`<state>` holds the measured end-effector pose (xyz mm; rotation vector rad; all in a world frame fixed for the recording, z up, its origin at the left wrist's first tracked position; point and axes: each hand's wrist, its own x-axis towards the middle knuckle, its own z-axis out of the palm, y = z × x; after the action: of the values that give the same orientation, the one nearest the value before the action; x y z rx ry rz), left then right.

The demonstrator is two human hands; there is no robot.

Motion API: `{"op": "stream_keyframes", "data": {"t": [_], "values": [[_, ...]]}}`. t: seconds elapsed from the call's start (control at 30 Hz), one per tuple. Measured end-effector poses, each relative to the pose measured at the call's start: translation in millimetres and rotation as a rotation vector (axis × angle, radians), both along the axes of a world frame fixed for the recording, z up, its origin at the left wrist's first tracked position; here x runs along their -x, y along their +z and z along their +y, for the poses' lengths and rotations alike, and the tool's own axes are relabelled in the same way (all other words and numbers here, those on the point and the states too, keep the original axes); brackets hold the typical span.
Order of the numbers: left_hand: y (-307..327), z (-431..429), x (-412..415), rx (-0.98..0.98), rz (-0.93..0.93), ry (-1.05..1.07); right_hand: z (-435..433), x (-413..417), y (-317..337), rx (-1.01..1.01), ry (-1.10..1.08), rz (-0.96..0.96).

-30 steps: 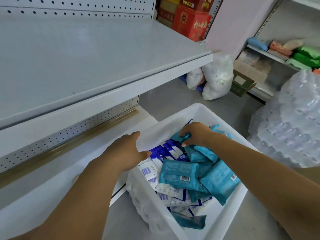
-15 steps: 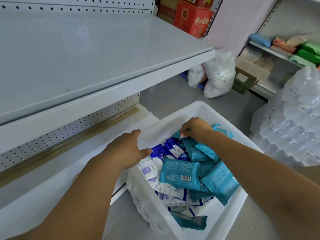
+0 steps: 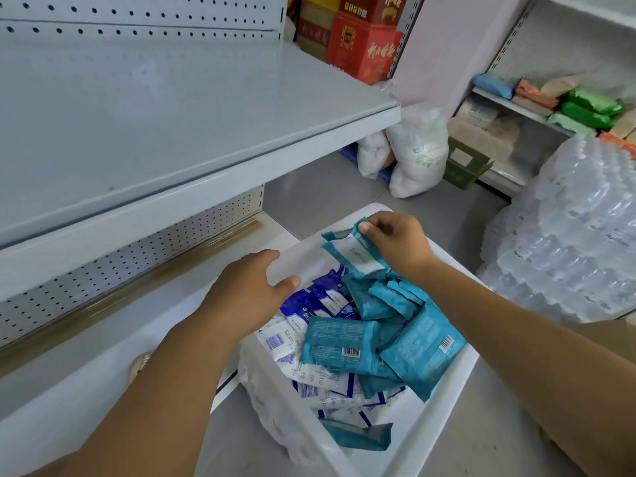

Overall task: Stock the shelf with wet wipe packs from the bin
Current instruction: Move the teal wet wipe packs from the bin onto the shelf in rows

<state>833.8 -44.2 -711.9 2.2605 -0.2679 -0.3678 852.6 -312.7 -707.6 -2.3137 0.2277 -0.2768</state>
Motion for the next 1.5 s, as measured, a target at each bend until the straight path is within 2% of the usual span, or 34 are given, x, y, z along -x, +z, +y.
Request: {"op": "stream_keyframes", "data": {"t": [0.17, 0.4, 0.53, 0.7, 0.83, 0.97, 1.1, 1.33, 1.5], "values": [[12, -10, 10, 0.214, 0.023, 0.022, 20, 32, 31, -0.206, -0.111, -0.098], [35, -20, 24, 0.61, 0.3, -0.023, 58, 56, 78, -0.365, -0.038, -0.062], [41, -18, 26, 0.83, 0.375, -0.022, 79, 57, 89, -0.385, 0.01, -0.051], [47, -8, 23, 0.939, 0.315, 0.02, 86, 57, 98, -0.416, 0.057, -0.034], [52, -2, 19, 1.034, 0.217, 0.102, 84, 61, 95, -0.36, 0.139, 0.013], [55, 1, 20, 1.053, 0.127, 0.169, 86, 64, 97, -0.333, 0.187, 0.05], [55, 5, 24, 1.079, 0.097, 0.177, 89, 65, 100, -0.347, 0.143, -0.012], [61, 16, 24, 1.119, 0.072, 0.21, 88, 57, 113, -0.555, 0.05, -0.146], [63, 25, 30, 1.122, 0.052, 0.251, 93, 58, 126, -0.576, 0.06, -0.178]]}}
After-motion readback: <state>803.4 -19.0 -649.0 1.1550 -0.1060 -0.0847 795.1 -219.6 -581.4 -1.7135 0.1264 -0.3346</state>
